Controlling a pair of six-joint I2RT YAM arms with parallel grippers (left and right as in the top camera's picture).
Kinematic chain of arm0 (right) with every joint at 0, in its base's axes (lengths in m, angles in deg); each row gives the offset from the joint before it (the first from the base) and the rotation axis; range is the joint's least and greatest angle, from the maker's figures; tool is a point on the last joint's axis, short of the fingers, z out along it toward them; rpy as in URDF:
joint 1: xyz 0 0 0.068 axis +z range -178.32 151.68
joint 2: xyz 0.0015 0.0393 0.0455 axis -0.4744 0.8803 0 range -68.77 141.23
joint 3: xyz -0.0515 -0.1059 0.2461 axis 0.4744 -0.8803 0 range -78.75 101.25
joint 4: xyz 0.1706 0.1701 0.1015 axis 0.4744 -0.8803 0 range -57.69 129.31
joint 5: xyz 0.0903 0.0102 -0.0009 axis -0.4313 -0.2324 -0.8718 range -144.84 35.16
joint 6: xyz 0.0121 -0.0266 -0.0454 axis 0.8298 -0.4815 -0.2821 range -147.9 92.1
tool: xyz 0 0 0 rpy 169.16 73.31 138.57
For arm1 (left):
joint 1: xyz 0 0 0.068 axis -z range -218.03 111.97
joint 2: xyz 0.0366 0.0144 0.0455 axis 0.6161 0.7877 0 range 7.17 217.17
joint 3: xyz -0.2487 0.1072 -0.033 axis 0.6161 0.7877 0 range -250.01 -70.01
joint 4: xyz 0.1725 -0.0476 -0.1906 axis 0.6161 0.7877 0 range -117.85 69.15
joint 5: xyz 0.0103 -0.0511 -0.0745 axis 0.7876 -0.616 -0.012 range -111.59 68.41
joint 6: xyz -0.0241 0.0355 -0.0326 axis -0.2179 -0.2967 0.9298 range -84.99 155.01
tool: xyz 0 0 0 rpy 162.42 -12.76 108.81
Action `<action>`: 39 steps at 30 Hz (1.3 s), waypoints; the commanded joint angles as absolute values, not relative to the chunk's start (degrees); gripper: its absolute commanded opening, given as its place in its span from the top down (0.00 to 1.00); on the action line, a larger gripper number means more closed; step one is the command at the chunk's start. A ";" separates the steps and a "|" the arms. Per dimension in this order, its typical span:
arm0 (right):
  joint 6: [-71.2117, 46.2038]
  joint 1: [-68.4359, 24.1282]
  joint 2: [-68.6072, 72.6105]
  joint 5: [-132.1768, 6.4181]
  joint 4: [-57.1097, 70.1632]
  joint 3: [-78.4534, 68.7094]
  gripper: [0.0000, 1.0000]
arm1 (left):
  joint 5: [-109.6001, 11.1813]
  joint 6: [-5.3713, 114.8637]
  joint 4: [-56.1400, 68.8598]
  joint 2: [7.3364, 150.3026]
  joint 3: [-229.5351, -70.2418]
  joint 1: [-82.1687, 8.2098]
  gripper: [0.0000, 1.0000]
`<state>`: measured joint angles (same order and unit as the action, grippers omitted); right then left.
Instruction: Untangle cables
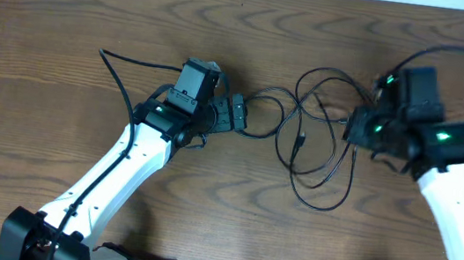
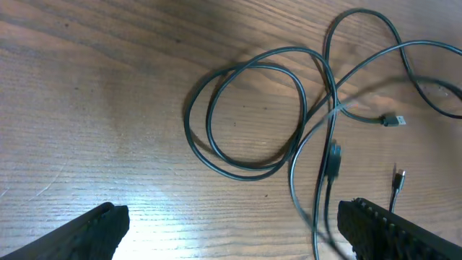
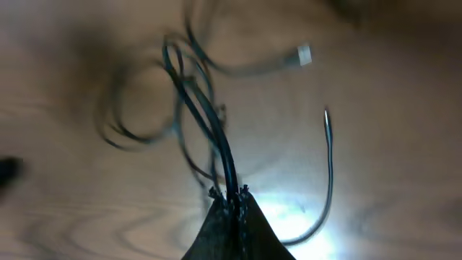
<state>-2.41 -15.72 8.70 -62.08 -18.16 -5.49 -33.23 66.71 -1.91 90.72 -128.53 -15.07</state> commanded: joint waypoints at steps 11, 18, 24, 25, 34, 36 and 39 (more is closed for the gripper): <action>-13.18 -25.38 7.85 -70.85 -20.72 12.45 0.99 | -32.64 66.63 -1.72 91.09 -128.73 -15.24 0.01; -13.20 -21.79 10.25 -71.09 -23.73 5.06 0.99 | -32.66 66.63 -1.72 91.09 -128.73 -15.24 0.01; -13.42 -15.21 13.60 -71.76 -20.76 -4.47 0.98 | -32.66 66.63 -1.72 91.09 -128.73 -15.24 0.01; -13.44 -14.06 13.99 -71.63 -20.28 -5.34 0.99 | -32.64 66.63 -1.72 91.09 -128.73 -15.24 0.01; -14.73 -2.49 18.43 -65.45 -8.74 -14.48 0.89 | -32.64 66.63 -1.72 91.09 -128.73 -15.24 0.01; -14.84 -0.29 19.54 -63.48 -6.90 -15.61 0.89 | -32.64 66.63 -1.72 91.09 -128.73 -15.24 0.01; -16.20 4.06 22.27 -57.03 -5.07 -16.69 0.87 | -32.64 66.63 -1.72 91.09 -128.73 -15.24 0.01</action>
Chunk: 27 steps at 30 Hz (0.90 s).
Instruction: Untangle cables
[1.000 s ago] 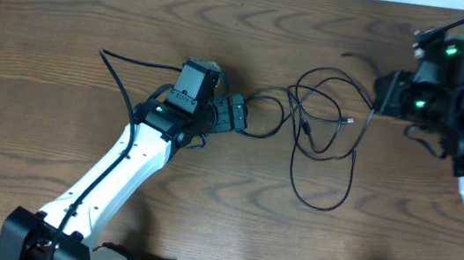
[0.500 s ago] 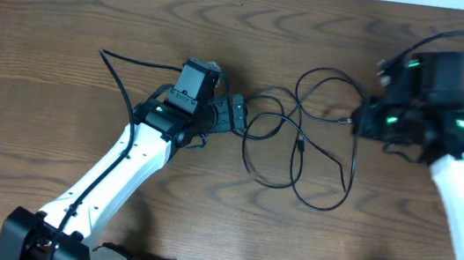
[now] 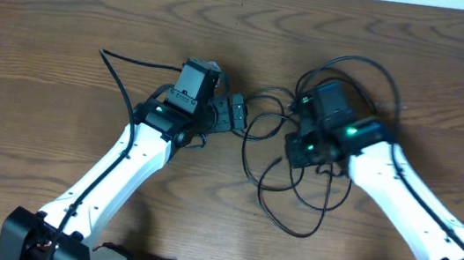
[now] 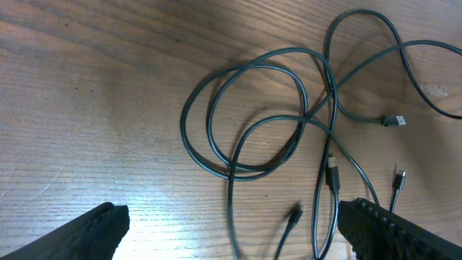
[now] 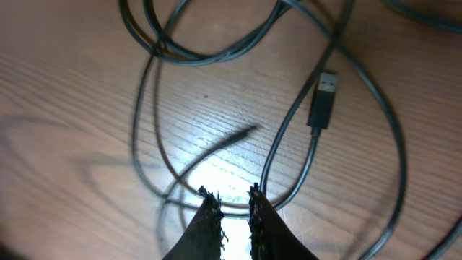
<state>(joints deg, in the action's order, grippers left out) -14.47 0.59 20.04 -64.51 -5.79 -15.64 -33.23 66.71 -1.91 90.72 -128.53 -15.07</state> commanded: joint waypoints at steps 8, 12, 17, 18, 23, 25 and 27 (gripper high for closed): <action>-16.85 10.10 28.87 -57.38 -5.07 -16.69 0.43 | -32.64 66.63 -1.72 91.09 -128.73 -15.24 0.01; -22.73 11.52 29.29 -61.51 -5.09 -16.69 0.16 | -32.64 66.63 -1.72 91.09 -128.73 -15.24 0.01; -26.51 12.63 29.29 -63.83 -5.68 -16.69 0.07 | -32.64 66.63 -1.72 91.09 -128.73 -15.24 0.01; -27.48 12.74 29.29 -64.38 -5.83 -16.69 0.07 | -32.64 66.63 -1.72 91.09 -128.73 -15.24 0.01; -28.22 13.05 29.29 -64.90 -5.22 -18.04 0.05 | -32.64 66.63 -1.72 91.09 -128.73 -15.24 0.01; -28.20 13.05 29.29 -64.90 -3.60 -19.90 0.05 | -32.64 66.63 -1.72 91.09 -128.73 -15.24 0.01; -28.20 13.05 29.29 -65.16 -1.72 -22.00 0.06 | -32.66 66.60 -1.72 91.09 -128.73 -15.24 0.01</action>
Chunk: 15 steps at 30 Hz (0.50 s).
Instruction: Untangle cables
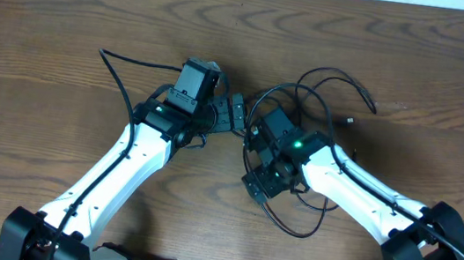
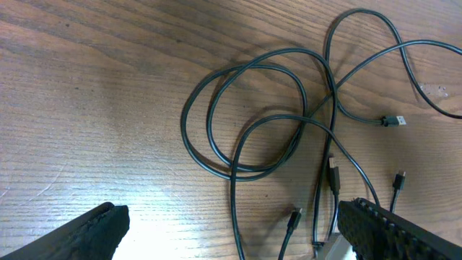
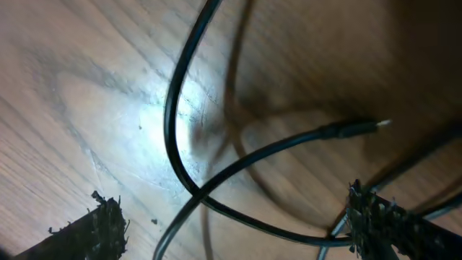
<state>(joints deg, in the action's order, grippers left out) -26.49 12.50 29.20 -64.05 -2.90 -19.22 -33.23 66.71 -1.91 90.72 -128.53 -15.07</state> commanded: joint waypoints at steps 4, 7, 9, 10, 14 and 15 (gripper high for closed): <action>-28.11 13.05 29.29 -66.87 1.53 -24.79 0.10 | -32.64 66.63 -1.72 91.09 -128.73 -15.24 0.01; -27.93 13.05 29.29 -66.85 3.41 -25.38 0.11 | -32.64 66.63 -1.72 91.09 -128.73 -15.24 0.01; -27.96 13.05 29.38 -66.82 4.90 -25.84 0.13 | -32.64 66.63 -1.72 91.09 -128.73 -15.24 0.01; -27.93 13.05 29.38 -66.85 5.62 -26.17 0.17 | -32.64 66.63 -1.72 91.09 -128.73 -15.24 0.01; -26.21 13.05 29.38 -67.06 6.17 -26.41 0.62 | -32.64 66.63 -1.72 91.09 -128.73 -15.24 0.01; -26.23 13.02 29.38 -67.04 6.17 -26.41 0.73 | -32.64 66.63 -1.72 91.09 -128.73 -15.24 0.01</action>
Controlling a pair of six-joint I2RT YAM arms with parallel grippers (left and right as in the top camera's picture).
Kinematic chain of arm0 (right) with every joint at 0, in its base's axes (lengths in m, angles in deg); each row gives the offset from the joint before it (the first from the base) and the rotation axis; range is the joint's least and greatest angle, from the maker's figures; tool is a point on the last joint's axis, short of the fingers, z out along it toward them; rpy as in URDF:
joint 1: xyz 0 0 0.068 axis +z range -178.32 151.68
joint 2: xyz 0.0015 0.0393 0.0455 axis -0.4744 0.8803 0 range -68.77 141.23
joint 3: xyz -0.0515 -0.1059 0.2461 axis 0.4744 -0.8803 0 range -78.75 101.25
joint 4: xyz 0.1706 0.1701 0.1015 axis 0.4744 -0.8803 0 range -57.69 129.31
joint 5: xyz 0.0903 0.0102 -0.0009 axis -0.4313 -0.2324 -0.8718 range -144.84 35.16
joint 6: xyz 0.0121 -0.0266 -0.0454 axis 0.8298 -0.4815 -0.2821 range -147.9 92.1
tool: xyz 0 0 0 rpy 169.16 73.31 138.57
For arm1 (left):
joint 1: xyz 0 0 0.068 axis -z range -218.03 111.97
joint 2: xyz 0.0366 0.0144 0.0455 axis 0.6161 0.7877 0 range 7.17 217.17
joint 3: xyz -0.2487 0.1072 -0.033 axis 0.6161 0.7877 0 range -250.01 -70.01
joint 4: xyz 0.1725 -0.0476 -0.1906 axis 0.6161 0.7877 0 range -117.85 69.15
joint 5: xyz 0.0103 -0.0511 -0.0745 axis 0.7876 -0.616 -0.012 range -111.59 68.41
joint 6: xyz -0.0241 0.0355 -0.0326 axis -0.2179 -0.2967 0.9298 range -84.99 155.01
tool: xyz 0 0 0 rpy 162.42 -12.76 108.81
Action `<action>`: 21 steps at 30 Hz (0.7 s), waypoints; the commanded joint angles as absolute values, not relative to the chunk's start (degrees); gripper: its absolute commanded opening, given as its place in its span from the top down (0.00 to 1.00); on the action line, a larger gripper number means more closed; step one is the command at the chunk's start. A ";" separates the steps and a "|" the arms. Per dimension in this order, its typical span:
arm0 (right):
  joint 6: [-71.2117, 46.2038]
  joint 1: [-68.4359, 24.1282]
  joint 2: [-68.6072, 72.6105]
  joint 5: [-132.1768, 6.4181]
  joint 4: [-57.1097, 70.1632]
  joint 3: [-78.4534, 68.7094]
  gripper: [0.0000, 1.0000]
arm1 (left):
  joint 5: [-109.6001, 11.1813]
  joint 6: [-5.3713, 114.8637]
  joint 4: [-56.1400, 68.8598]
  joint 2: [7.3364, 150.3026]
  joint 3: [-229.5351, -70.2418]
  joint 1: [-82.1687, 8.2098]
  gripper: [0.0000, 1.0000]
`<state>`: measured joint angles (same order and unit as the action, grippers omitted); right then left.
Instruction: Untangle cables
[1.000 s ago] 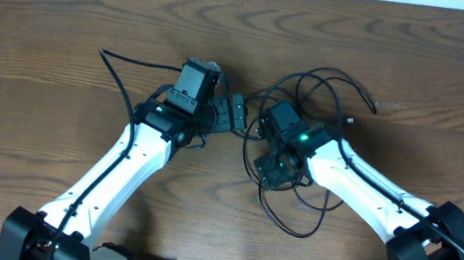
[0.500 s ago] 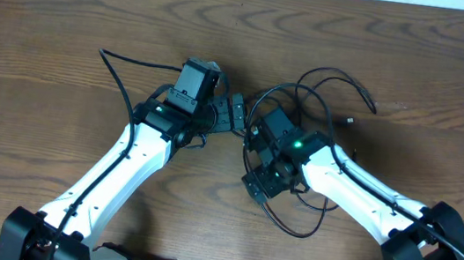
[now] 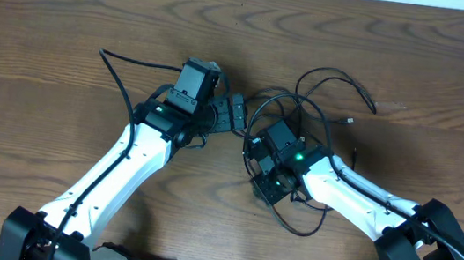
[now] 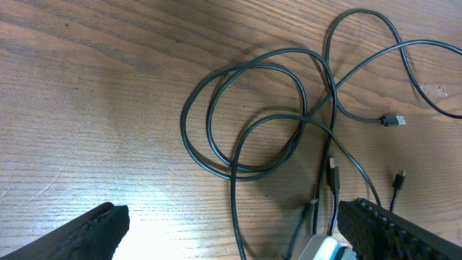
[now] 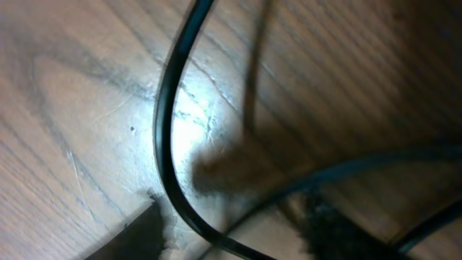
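Note:
A tangle of thin dark cables [image 3: 338, 71] lies on the wooden table, right of centre. In the left wrist view its loops [image 4: 233, 202] spread ahead, with loose plugs [image 4: 393, 120] at the right. My left gripper [image 3: 236, 113] rests beside the tangle's left edge, its jaws [image 4: 231, 235] open and empty. My right gripper [image 3: 262, 185] is low over the tangle's near left part. Its jaws [image 5: 231, 231] are open with one black strand [image 5: 162, 123] running between the fingers, very close to the table.
A white cable lies at the table's right edge. The left arm's own black lead [image 3: 118, 80] loops over the table to the left. The table's far edge meets a white strip at the top.
My right gripper has dropped closer to the table and shifted slightly, and its fingers stand nearer together around a black strand. The left gripper has not moved.
My right gripper was first shut on cable strands at the tangle's right side, holding them up. Then it was over the tangle's middle, still shut, the loops dragged leftward. By 0.5 s ago it had opened wide at the near left part, and now sits lower there.

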<state>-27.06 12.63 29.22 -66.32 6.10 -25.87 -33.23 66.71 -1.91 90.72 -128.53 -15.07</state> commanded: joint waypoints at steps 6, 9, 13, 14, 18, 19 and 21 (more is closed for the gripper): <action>-26.25 11.67 28.85 -66.82 3.50 -23.92 0.99 | -32.66 66.63 -1.72 91.09 -128.73 -15.24 0.01; -26.25 10.03 27.28 -66.82 -3.21 -18.08 0.99 | -32.64 66.63 -1.72 91.09 -128.73 -15.24 0.01; -26.86 7.84 24.18 -66.82 -14.49 -7.35 0.99 | -32.64 66.63 -1.72 91.09 -128.73 -15.24 0.01; -27.43 7.10 22.78 -66.82 -17.81 -3.07 0.99 | -32.64 66.63 -1.72 91.09 -128.73 -15.24 0.01; -27.59 4.89 19.26 -66.80 -21.26 5.70 0.99 | -32.64 66.63 -1.72 91.09 -128.73 -15.24 0.01; -27.59 4.28 18.62 -66.80 -21.50 7.16 0.99 | -32.64 66.63 -1.72 91.09 -128.73 -15.24 0.01; -27.80 2.64 17.33 -66.80 -21.59 10.40 0.99 | -32.64 66.63 -1.72 91.09 -128.73 -15.24 0.01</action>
